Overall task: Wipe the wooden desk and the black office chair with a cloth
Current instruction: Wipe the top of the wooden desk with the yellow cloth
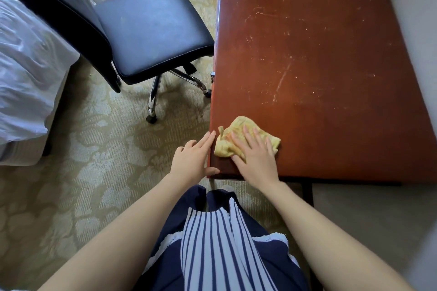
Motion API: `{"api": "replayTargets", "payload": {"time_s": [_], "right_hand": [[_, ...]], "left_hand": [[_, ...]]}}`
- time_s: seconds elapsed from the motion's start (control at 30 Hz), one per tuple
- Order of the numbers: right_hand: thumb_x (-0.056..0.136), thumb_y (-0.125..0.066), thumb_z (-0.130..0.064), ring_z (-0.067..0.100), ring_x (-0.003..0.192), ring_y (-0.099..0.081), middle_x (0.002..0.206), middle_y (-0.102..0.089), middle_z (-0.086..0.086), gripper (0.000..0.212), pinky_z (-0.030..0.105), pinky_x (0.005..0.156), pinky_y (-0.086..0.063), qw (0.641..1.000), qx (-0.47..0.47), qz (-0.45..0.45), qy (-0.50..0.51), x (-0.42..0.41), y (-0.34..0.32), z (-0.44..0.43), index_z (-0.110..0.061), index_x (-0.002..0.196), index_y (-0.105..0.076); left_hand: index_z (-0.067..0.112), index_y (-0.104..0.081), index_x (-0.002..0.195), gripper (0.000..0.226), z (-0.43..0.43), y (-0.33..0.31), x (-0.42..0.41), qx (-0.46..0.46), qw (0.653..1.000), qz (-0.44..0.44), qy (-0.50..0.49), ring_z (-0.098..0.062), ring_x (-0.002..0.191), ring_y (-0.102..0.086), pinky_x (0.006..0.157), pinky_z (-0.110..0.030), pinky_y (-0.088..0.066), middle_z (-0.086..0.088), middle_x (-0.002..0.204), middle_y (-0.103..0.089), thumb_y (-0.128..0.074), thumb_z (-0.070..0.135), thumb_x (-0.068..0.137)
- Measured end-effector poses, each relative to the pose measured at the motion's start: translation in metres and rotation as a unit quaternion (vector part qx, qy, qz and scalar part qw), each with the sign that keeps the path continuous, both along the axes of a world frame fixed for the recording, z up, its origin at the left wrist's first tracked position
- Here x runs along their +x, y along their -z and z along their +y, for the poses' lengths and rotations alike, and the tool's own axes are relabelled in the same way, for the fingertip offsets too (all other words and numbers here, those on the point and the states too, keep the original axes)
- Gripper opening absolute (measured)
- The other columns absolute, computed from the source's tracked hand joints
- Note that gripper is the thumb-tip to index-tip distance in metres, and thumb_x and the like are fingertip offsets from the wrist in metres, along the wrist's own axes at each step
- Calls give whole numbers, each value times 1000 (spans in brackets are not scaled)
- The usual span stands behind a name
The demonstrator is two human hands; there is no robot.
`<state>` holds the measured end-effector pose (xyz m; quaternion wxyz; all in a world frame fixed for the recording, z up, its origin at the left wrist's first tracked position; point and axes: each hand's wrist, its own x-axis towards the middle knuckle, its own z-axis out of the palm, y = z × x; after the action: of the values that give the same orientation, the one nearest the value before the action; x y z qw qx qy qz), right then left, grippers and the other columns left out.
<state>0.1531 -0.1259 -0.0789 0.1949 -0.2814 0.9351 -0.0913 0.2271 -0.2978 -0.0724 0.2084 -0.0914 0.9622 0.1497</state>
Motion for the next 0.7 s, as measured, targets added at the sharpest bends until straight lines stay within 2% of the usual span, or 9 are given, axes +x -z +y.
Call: {"api": "replayTargets", "payload": {"time_s": [0.13,0.2,0.27,0.37,0.5,0.6,0.7], "right_hand": [[96,-40,-47,11,146,0,155,-8,-13,57,33,115,11,999,-7,8,-36,30,-1,31,-43,146,-12],[96,-46,-44,14,145,-12,153,-19,-10,56,37,117,-3,998,-10,19,-56,35,-6,48,-39,145,-20],[91,-52,-39,20,139,-32,147,-36,-3,54,42,113,-21,997,-26,44,-57,34,-11,66,-32,142,-35],[85,-48,-37,24,132,-43,141,-47,2,54,37,107,-30,997,-9,67,-33,18,-17,90,-27,137,-46],[95,-45,-35,18,139,-32,148,-40,1,47,37,98,-35,996,25,78,19,-21,-19,95,-31,142,-39],[98,-37,-41,15,144,-17,155,-26,-3,50,37,108,-25,994,58,73,60,-50,-15,76,-37,147,-25],[98,-31,-47,20,146,-8,158,-15,-1,53,40,116,-10,992,64,45,97,-73,-11,42,-37,149,-20]], "left_hand": [[29,5,151,98,1,3,3,1,1000,2,-9,-25,144,-15,108,-41,-32,10,160,6,-58,59,82],[31,5,151,98,2,4,2,14,1000,-7,-18,-26,145,-14,110,-42,-30,10,160,4,-58,59,82],[33,6,150,98,1,3,2,13,1000,-11,-22,-26,145,-14,111,-43,-28,9,160,2,-58,61,82],[36,7,150,97,2,2,3,22,999,-18,-33,-27,145,-12,112,-46,-27,9,160,0,-58,61,81],[40,8,148,96,2,0,3,41,997,-29,-52,-28,145,-10,113,-49,-24,9,160,-2,-58,61,82],[42,8,148,95,2,-2,2,43,997,-37,-56,-29,145,-9,113,-49,-22,9,160,-2,-58,60,82],[42,8,148,96,-1,-4,1,35,997,-43,-49,-28,146,-8,114,-49,-20,7,160,-8,-60,59,82]]}}
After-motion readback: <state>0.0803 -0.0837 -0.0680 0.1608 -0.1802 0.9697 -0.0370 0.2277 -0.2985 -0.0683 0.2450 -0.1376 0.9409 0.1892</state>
